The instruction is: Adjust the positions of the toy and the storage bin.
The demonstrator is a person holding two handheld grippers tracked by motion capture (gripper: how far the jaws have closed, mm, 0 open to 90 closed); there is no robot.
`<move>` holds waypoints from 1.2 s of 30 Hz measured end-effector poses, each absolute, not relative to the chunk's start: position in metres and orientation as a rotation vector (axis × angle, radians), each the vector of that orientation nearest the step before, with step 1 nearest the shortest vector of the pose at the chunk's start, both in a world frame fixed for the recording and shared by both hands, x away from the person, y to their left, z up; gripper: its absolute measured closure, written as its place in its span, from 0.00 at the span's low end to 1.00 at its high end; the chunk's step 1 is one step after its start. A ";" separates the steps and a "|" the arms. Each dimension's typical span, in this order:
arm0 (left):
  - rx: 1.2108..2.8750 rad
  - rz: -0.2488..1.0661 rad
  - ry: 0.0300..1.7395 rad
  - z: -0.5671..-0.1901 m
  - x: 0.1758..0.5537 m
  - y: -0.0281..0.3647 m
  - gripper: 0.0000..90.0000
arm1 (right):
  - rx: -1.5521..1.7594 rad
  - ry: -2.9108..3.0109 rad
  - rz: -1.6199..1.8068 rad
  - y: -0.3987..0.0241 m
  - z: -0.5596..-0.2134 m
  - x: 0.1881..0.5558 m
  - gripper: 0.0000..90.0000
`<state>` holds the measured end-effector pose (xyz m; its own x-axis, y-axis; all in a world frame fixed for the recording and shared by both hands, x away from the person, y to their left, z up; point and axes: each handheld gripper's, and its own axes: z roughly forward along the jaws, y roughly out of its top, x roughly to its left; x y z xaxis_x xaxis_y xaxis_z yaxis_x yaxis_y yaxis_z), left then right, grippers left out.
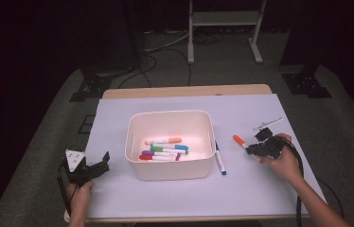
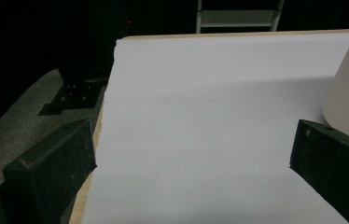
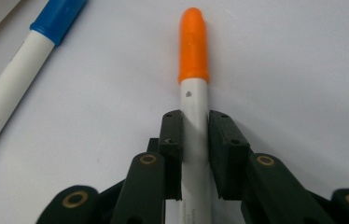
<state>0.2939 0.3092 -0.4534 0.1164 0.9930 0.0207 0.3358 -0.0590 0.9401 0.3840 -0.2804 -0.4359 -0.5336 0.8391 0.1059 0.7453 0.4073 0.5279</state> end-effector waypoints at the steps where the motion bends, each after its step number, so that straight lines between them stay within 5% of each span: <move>1: 1.540 0.970 1.351 -0.453 0.294 0.309 0.00 | 1.418 2.483 0.796 -0.281 -0.436 0.384 0.84; 17: 1.541 0.972 1.350 -0.453 0.294 0.309 0.00 | 1.355 2.541 0.902 -0.276 -0.408 0.366 0.84; 36: 1.539 0.971 1.348 -0.453 0.294 0.309 0.00 | 1.164 2.591 1.115 -0.253 -0.319 0.337 0.84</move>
